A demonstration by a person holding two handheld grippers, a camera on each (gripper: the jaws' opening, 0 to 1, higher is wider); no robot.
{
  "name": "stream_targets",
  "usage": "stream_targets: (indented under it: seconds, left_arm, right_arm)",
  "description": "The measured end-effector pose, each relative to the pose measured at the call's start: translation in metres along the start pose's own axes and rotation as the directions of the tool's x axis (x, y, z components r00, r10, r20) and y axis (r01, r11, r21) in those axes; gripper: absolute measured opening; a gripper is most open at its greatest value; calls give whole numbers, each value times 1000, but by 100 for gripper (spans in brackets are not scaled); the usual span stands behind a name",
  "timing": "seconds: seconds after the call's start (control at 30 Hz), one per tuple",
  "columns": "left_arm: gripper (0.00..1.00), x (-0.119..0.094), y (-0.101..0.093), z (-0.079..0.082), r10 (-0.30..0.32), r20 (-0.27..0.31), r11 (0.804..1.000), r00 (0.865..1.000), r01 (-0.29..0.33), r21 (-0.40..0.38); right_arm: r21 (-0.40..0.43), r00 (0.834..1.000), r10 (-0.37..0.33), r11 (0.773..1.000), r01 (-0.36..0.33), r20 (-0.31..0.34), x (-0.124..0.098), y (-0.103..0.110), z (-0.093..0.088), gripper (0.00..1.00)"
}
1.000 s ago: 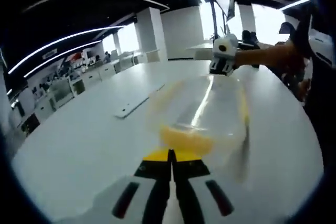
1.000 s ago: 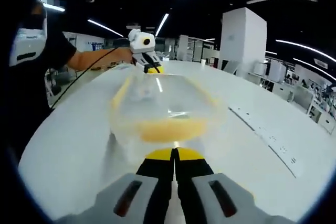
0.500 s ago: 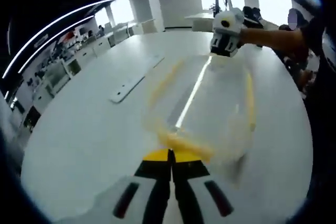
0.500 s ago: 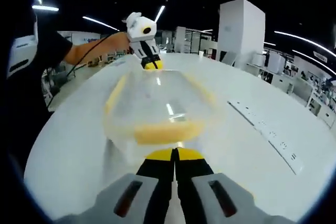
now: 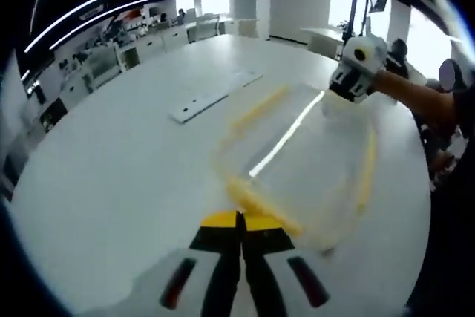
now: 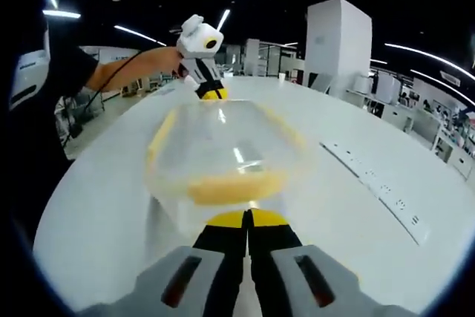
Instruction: Snap each plastic latch of the storage box into its locked position after aligning the lid with the box until every specified latch is closed and the lid sits flush.
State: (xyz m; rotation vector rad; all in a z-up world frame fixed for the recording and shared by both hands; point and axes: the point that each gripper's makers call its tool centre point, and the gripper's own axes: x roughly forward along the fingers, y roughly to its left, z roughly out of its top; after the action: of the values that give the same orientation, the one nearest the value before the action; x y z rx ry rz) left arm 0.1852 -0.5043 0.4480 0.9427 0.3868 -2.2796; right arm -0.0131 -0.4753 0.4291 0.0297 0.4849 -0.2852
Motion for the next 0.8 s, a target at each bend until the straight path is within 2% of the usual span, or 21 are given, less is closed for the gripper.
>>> stream_targets:
  seconds: [0.03,0.17,0.23,0.57,0.6,0.67,0.7,0.73,0.77,0.8]
  left_arm:
    - [0,2,0,-1,-6,14,999,1000,6,-45]
    - [0,1,0,-2,-23,35,996,999,26,-86]
    - [0,2,-1,-2,-49,61,982,997,59,-180]
    - [0,7,-3,-4,-50,69,970,996,65,-234]
    - [0,8,-3,-4,-50,76,960,996,69,-271]
    - [0,9,-2,-6,-47,86,957,995,70,-282]
    - [0,10,-6,-3,-63,120,941,991,99,-324]
    - [0,13,-2,-4,-65,110,949,992,96,-301]
    - [0,15,2,-4,-61,102,944,993,90,-318]
    - [0,16,1,-4,-55,108,945,993,87,-316]
  right_arm:
    - [2,1000,-2,1000,2,4,0,0,0,0]
    - [5,1000,-5,1000,5,12,1,0,-2,0]
    - [3,1000,1,1000,-1,9,2,1,-3,0]
    - [8,1000,8,1000,-8,2,3,3,-6,0]
    - [6,1000,7,1000,-7,0,3,3,-6,0]
    - [13,1000,5,1000,-5,0,3,4,-6,0]
    - [15,1000,1,1000,-1,5,4,4,-5,0]
    - [11,1000,3,1000,-3,8,-5,5,-7,0]
    - [14,1000,-2,1000,2,10,-8,5,-7,0]
    - [14,1000,-3,1000,2,9,-1,4,-4,0]
